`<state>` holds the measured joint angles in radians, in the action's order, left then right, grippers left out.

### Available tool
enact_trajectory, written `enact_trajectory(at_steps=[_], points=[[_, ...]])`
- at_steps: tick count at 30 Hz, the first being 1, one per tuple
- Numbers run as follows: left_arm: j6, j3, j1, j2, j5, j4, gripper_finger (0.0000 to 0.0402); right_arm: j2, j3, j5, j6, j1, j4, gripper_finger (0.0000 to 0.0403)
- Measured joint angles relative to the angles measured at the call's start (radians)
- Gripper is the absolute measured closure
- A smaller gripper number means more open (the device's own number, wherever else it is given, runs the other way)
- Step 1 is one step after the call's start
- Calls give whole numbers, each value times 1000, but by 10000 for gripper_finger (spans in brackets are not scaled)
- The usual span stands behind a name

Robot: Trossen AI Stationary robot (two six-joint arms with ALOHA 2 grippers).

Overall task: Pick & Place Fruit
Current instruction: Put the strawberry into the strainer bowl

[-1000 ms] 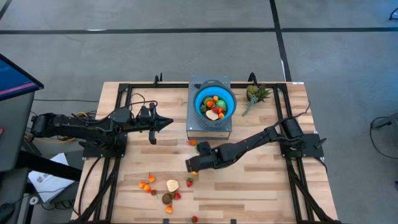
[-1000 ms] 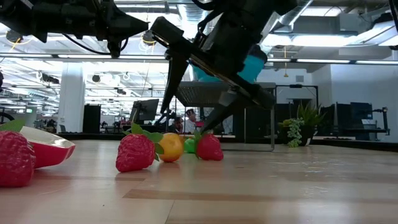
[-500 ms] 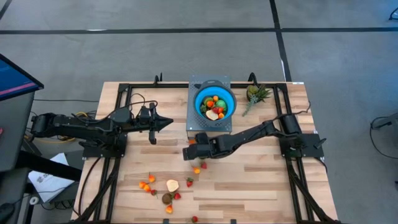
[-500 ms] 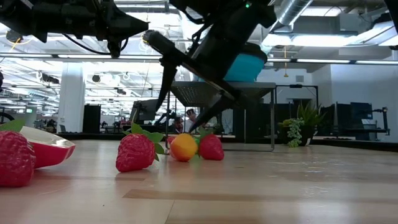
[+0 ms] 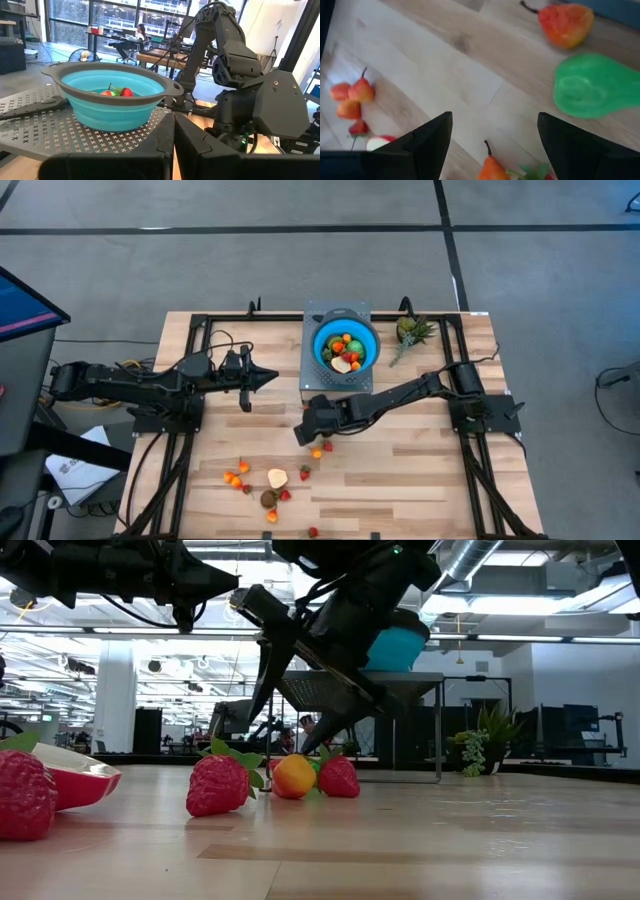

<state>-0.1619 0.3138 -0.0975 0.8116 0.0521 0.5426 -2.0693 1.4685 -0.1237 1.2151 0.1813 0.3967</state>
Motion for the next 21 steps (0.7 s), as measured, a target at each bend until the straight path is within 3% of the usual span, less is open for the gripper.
enact_trajectory(at_steps=[9,21], points=[[0,0,0,0,0,0,400,0,0,108,-167,0,28,117],[0,0,0,0,0,0,400,36,0,127,-343,11,106,117]])
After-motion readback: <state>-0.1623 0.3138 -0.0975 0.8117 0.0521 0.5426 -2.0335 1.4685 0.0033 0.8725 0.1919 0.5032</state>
